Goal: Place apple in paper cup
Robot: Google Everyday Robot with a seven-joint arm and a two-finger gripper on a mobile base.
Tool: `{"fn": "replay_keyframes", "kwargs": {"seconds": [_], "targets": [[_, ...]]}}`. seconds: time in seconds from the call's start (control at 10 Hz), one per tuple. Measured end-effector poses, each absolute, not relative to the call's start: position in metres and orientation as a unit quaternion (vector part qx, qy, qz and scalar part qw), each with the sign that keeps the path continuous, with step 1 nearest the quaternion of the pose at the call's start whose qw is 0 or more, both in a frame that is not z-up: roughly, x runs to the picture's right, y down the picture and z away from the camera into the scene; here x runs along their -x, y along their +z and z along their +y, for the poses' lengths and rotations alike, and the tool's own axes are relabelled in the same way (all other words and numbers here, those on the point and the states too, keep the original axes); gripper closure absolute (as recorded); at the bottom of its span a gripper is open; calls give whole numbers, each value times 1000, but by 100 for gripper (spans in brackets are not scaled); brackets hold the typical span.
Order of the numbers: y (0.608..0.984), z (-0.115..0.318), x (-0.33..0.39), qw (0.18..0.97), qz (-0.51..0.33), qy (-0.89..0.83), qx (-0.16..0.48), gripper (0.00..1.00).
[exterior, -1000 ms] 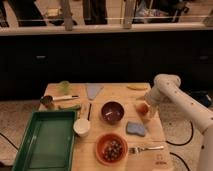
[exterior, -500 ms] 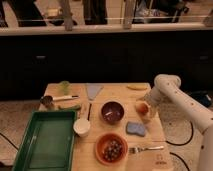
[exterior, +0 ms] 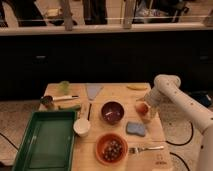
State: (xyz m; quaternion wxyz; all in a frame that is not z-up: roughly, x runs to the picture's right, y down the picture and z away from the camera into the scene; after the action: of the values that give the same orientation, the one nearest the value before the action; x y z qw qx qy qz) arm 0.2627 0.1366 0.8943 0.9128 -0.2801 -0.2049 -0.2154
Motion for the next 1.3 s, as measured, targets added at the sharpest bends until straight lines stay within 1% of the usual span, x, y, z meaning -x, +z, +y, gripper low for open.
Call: {"fn": "replay_keyframes", "kwargs": {"seconds": [1.3], "targets": [[893,142,-261,908,-205,-226,288,20]]}}
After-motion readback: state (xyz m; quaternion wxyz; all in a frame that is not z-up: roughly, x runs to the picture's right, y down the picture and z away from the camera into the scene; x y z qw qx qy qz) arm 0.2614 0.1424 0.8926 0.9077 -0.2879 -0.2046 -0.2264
